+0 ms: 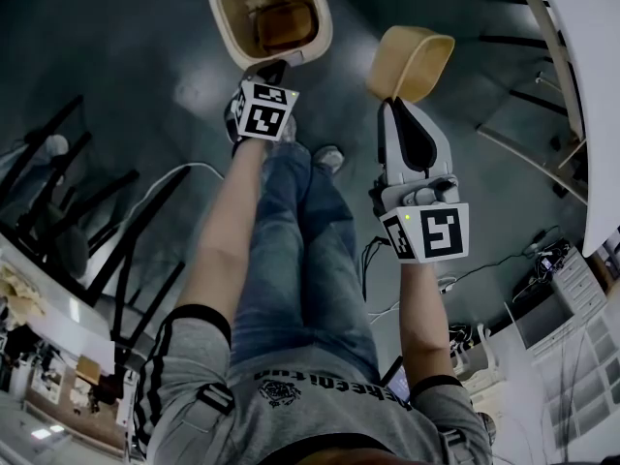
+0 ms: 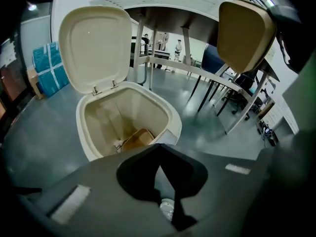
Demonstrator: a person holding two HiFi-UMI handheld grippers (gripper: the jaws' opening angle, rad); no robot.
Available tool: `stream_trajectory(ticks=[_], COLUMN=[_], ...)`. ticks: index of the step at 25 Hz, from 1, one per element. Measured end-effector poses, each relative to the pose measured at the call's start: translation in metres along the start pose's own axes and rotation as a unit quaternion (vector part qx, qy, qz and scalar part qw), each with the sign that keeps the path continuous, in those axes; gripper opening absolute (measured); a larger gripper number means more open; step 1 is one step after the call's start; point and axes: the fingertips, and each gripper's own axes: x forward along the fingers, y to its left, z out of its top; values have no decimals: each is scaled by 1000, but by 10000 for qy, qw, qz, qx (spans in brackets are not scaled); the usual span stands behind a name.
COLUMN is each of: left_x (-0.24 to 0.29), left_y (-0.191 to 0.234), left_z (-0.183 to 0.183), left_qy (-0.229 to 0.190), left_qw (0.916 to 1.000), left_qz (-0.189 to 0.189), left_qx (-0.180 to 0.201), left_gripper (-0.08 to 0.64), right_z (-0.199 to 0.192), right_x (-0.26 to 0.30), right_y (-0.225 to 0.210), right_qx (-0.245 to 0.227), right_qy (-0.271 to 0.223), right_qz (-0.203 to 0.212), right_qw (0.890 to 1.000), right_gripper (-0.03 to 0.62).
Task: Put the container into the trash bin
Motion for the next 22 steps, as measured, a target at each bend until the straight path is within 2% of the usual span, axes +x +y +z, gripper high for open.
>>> stream_trajectory(ticks=[7, 22], left_x=[-5, -54], left_y=[6, 33], left_z=[0, 34], left_qy=[-52, -879], left_qw=[9999, 9958], left_qz=[-116, -104], left_qx=[40, -250], left_gripper=[14, 14], right_z=[2, 9], right_x=[2, 22], right_y=[5, 27], right_qx=[-45, -256], right_qy=[-1, 81], right_qz=[26, 333], right_qw=[10000, 9991], right_gripper=[23, 23])
